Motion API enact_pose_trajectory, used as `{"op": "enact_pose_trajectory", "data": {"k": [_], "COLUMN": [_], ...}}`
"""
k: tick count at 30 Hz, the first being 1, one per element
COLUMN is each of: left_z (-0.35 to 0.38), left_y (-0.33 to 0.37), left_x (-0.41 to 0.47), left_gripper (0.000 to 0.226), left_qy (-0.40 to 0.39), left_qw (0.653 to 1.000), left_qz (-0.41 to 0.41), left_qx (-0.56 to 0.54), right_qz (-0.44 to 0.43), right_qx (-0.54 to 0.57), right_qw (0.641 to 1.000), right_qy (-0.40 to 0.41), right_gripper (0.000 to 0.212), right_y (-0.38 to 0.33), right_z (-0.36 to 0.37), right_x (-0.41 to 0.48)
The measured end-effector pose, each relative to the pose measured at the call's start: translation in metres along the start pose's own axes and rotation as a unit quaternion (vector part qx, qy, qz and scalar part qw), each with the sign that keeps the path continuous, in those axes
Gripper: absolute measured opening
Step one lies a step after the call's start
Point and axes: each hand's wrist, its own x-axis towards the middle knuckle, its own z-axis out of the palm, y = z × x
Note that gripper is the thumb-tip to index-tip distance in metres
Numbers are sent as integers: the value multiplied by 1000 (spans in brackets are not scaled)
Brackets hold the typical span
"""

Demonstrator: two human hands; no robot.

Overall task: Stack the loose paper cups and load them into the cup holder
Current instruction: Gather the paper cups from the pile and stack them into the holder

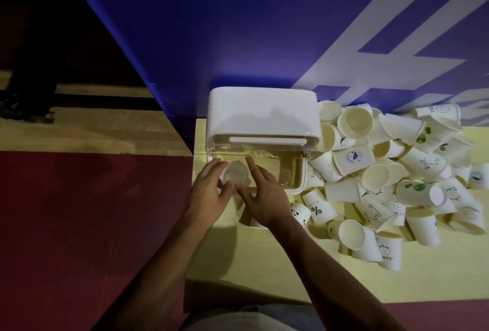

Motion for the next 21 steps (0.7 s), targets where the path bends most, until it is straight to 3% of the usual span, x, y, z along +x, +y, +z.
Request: {"op": "enact_pose_trajectory", "data": {"k": [4, 10, 14, 21], "left_z": [10, 70, 123, 216], "left_y": [30, 103, 140, 179], "left_x": [-9, -33, -47, -51], "left_gripper": [45, 47, 54, 85], "left_qy": [41, -108, -199, -290], "left_qw": [997, 983, 958, 912], "left_qz": [66, 142, 186, 146], "left_qx": [23, 51, 88, 253], "right_qz": [37, 150, 213, 256], "right_qx": [2, 33, 49, 86], "right_qw": [997, 973, 951, 934], "right_qy": [75, 174, 220, 232], "right_gripper": [49, 15, 14, 19], "right_y": [21, 86, 134, 199], "right_z": [-24, -70, -94, -133], "right_x": [-40, -117, -160, -205]}}
